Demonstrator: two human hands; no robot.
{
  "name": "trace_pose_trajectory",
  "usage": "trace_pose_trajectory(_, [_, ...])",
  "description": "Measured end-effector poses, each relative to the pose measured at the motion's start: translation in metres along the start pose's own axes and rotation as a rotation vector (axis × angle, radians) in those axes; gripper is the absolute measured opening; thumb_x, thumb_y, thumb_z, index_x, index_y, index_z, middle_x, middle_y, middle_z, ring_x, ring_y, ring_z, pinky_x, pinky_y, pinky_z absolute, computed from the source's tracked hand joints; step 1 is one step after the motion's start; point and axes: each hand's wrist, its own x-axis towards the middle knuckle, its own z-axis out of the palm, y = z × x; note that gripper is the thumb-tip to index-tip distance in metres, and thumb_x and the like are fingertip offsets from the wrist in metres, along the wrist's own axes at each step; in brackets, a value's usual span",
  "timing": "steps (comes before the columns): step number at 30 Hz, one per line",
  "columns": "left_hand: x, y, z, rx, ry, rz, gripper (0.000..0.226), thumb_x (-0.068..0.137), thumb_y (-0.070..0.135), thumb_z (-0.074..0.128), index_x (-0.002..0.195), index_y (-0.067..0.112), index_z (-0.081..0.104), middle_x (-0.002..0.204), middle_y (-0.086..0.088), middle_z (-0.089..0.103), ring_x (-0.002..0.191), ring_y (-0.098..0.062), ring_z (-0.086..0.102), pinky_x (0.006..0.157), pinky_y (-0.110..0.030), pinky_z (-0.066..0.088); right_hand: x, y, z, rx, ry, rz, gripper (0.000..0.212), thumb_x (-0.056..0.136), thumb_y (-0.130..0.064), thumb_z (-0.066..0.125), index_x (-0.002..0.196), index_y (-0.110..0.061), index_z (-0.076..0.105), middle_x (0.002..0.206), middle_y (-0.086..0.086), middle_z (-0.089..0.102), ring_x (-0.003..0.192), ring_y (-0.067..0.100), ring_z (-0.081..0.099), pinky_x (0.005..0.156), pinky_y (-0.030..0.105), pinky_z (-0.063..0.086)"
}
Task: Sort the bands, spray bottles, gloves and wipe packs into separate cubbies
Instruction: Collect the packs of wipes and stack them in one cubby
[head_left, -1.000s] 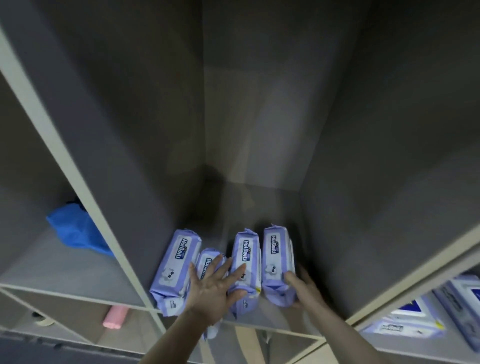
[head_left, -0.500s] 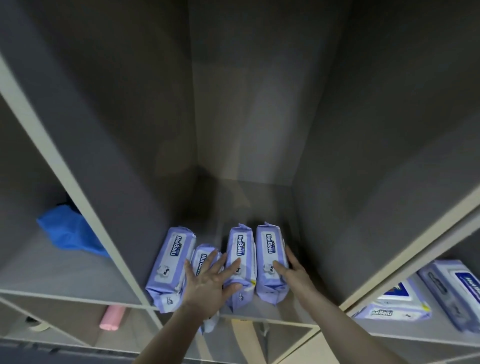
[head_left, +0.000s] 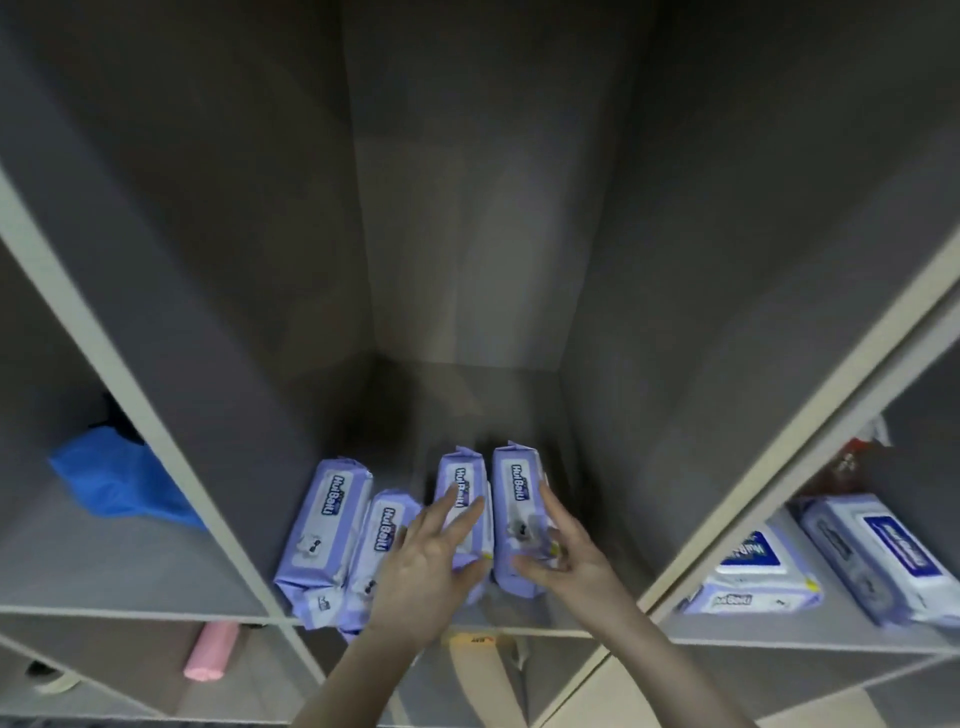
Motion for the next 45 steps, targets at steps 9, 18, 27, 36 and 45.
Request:
trace_pose_trajectory(9, [-0.031, 0.076, 0.065, -0.158, -0.095, 0.193, 0.056, 0.077, 0.057, 0.051, 0.129, 0.037, 0.056, 0.141, 0.018, 0.043, 0.124, -0.004, 0.053, 0.095, -0.025, 0.047, -0.097, 0.003, -0.06, -0.056, 0.189, 0.111, 0.071, 0.079, -0.009, 0.074, 0.126, -0.05, 0.039, 0.117, -0.018, 0.058, 0.106, -0.005, 0.056, 0.093, 0.025, 0.047])
trace_pose_trajectory(18, [-0.041, 0.166, 0.097, -0.135, -0.222, 0.357, 0.046, 0.093, 0.046, 0.047, 0.138, 0.041, 0.038, 0.139, 0.024, 0.035, 0.126, 0.003, 0.042, 0.098, -0.017, 0.036, -0.136, 0.019, -0.137, -0.075, 0.278, 0.142, 0.071, 0.081, -0.016, 0.073, 0.134, -0.048, 0.041, 0.121, -0.016, 0.056, 0.115, -0.001, 0.053, 0.088, 0.016, 0.048])
trace_pose_trajectory(27, [0.041, 0.235, 0.162, -0.018, -0.241, 0.27, 0.064, 0.09, 0.037, 0.054, 0.147, 0.033, 0.025, 0.153, 0.01, 0.025, 0.139, -0.009, 0.03, 0.11, -0.022, 0.029, -0.122, 0.081, -0.243, -0.08, 0.233, 0.168, 0.077, 0.078, -0.011, 0.076, 0.134, -0.045, 0.037, 0.126, -0.003, 0.055, 0.113, 0.007, 0.055, 0.088, 0.021, 0.05])
trace_pose_trajectory(36, [0.113, 0.234, 0.226, 0.413, -0.397, 0.157, 0.106, 0.075, 0.051, 0.066, 0.15, 0.038, -0.008, 0.161, -0.005, -0.006, 0.148, -0.024, -0.003, 0.116, -0.051, 0.008, -0.087, 0.135, -0.331, -0.131, 0.078, 0.209, 0.07, 0.083, -0.013, 0.072, 0.134, -0.044, 0.035, 0.123, -0.018, 0.053, 0.115, 0.004, 0.054, 0.092, 0.025, 0.051])
trace_pose_trajectory(45, [0.11, 0.248, 0.228, 0.163, -0.241, -0.057, 0.092, 0.061, 0.066, 0.067, 0.142, 0.046, 0.03, 0.118, 0.001, 0.055, 0.115, -0.018, 0.049, 0.093, -0.027, 0.043, -0.059, 0.162, -0.345, -0.067, -0.038, 0.167, 0.079, 0.081, 0.004, 0.068, 0.135, -0.037, 0.029, 0.116, -0.016, 0.053, 0.109, -0.005, 0.049, 0.078, 0.01, 0.048])
